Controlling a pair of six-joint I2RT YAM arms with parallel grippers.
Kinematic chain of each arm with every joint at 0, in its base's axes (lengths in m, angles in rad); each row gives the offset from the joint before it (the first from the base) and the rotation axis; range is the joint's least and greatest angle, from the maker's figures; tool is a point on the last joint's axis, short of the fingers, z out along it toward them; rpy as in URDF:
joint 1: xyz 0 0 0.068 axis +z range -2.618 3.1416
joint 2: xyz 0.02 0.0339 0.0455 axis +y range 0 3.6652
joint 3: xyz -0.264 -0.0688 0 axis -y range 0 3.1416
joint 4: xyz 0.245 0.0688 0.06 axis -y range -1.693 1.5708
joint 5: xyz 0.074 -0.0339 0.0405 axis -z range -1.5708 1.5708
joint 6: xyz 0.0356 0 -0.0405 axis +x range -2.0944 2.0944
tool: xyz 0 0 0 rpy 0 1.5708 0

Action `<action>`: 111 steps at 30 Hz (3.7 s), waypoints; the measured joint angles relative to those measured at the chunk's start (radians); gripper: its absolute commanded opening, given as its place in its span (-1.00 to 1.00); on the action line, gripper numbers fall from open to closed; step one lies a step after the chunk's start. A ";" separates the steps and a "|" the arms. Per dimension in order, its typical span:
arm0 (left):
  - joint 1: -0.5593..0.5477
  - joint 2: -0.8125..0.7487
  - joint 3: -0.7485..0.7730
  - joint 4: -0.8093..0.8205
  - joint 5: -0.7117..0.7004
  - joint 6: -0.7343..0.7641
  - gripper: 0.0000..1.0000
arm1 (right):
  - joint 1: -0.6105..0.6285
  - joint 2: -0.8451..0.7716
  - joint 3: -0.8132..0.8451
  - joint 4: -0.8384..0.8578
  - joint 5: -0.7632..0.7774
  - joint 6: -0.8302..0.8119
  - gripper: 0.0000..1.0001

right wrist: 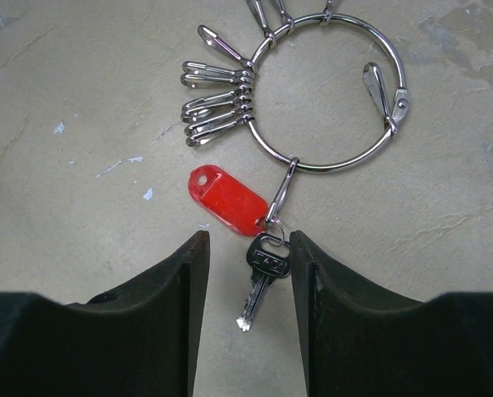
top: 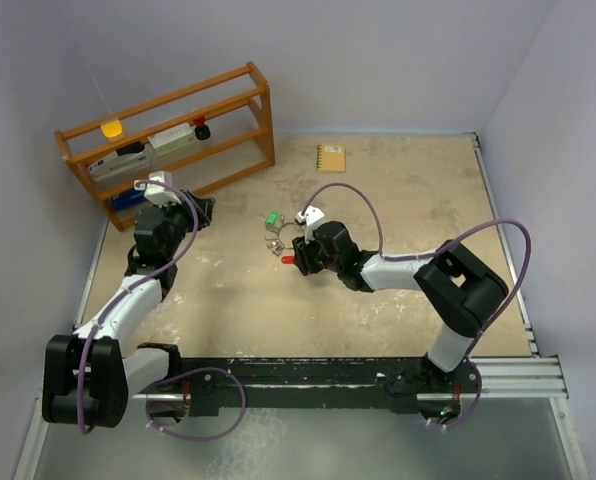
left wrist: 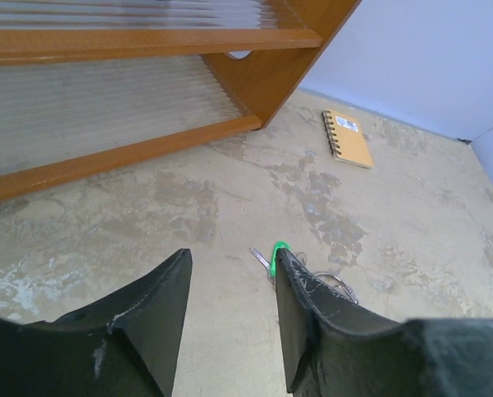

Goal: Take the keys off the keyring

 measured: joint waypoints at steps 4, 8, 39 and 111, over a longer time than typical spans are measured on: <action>0.001 0.000 0.000 -0.021 -0.014 -0.016 -0.18 | 0.000 0.016 0.002 0.004 0.000 0.000 -0.09; 0.009 0.000 0.000 -0.027 -0.016 -0.037 -0.23 | 0.000 0.018 0.002 0.006 0.002 -0.001 -0.10; 0.016 0.001 0.001 0.021 0.072 -0.055 -0.79 | 0.001 -0.029 0.123 -0.209 0.240 -0.120 -1.00; -0.705 0.303 0.148 0.319 -0.071 0.289 -0.76 | 0.076 -0.539 0.227 -0.378 0.319 -0.297 -1.00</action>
